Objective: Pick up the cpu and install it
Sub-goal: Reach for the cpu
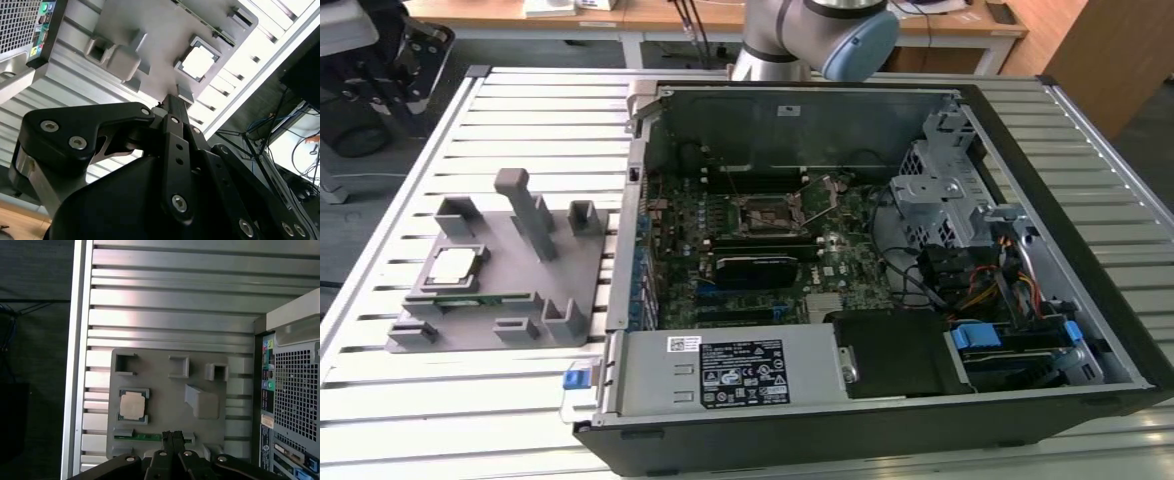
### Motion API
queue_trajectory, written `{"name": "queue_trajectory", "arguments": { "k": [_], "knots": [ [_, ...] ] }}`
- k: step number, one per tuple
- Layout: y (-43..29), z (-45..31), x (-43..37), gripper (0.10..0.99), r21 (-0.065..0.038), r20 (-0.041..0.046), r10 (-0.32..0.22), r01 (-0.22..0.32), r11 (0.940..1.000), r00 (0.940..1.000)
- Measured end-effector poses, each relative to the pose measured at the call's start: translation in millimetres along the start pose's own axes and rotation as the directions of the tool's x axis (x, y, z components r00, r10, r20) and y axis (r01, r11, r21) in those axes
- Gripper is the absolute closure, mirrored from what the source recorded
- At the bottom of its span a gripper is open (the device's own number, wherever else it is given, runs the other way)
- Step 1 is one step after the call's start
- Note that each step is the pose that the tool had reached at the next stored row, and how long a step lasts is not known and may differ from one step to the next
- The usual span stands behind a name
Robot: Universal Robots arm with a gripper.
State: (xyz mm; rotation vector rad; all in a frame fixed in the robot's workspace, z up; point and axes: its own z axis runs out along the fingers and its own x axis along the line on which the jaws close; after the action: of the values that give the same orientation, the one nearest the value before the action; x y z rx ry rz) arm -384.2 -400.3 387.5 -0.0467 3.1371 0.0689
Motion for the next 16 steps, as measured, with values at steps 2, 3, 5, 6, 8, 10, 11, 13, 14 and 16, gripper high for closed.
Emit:
{"name": "queue_trajectory", "arguments": {
  "k": [2, 3, 5, 6, 8, 10, 11, 13, 14, 16],
  "knots": [
    [0.2, 0.1, 8.2, 0.98, 0.0, 0.0001, 0.0, 0.0, 1.0, 1.0],
    [0.4, 0.1, 12.7, 0.98, 0.0, 0.0001, 0.0, 0.0, 1.0, 1.0],
    [0.6, 0.1, 20.9, 0.98, 0.0, 0.0, 0.0, 0.0, 1.0, 1.0],
    [0.8, 0.1, 25.2, 0.98, 0.0, 0.0, 0.0, 0.0, 1.0, 1.0],
    [1.0, 0.3, 33.4, 0.98, 0.0, 0.0001, 0.0, 0.0, 1.0, 1.0],
    [1.2, 0.3, 41.4, 0.98, 0.0, 0.0, 0.0, 0.0, 1.0, 1.0],
    [1.3, 0.5, 45.3, 0.98, 0.0, 0.0002, 0.0, 0.0, 1.0, 1.0],
    [1.6, 0.6, 52.9, 0.98, 0.0, 0.0, 0.0, 0.0, 1.0, 1.0],
    [1.7, 0.6, 56.0, 0.98, 0.0, 0.0, 0.0, 0.0, 1.0, 1.0],
    [1.7, 0.8, 59.9, 0.98, 0.0, 0.0001, 0.0, 0.0, 1.0, 1.0]
  ]
}}
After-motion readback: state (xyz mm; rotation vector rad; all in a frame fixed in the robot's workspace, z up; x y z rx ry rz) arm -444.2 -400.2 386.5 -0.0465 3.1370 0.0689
